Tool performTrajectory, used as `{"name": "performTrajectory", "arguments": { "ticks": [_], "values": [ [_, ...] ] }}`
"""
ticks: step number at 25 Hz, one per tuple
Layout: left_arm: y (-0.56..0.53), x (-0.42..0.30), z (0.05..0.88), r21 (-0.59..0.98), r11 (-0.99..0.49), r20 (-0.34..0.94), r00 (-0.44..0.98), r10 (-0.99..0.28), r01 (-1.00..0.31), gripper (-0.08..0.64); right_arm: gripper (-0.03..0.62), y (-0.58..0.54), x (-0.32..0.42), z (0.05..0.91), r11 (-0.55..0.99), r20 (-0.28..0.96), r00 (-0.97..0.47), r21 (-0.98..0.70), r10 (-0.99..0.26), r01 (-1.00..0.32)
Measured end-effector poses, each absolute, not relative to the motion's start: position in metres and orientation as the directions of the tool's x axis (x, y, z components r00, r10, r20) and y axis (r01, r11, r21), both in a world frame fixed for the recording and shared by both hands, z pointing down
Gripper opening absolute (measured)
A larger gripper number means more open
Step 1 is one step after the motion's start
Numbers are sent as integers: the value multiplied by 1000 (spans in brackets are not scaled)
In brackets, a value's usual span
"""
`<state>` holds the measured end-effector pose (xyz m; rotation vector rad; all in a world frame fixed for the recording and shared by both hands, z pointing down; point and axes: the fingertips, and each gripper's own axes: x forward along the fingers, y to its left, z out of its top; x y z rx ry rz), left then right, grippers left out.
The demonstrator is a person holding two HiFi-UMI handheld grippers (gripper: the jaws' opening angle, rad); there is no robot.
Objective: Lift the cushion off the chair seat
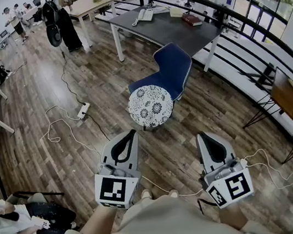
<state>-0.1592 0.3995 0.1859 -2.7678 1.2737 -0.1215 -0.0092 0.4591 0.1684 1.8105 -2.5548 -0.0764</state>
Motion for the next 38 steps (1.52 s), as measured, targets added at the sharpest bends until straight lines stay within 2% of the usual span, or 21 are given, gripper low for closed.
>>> {"name": "performTrajectory", "arguments": {
  "ticks": [25, 38],
  "values": [
    [385, -137, 202, -117, -646, 62, 644, -763, -754, 5, 3, 440, 13, 190, 329, 11, -329, 15, -944, -944],
    [390, -106, 210, -147, -622, 70, 619, -782, -769, 5, 3, 435, 40, 194, 357, -18, -357, 5, -934, -934]
  ]
}}
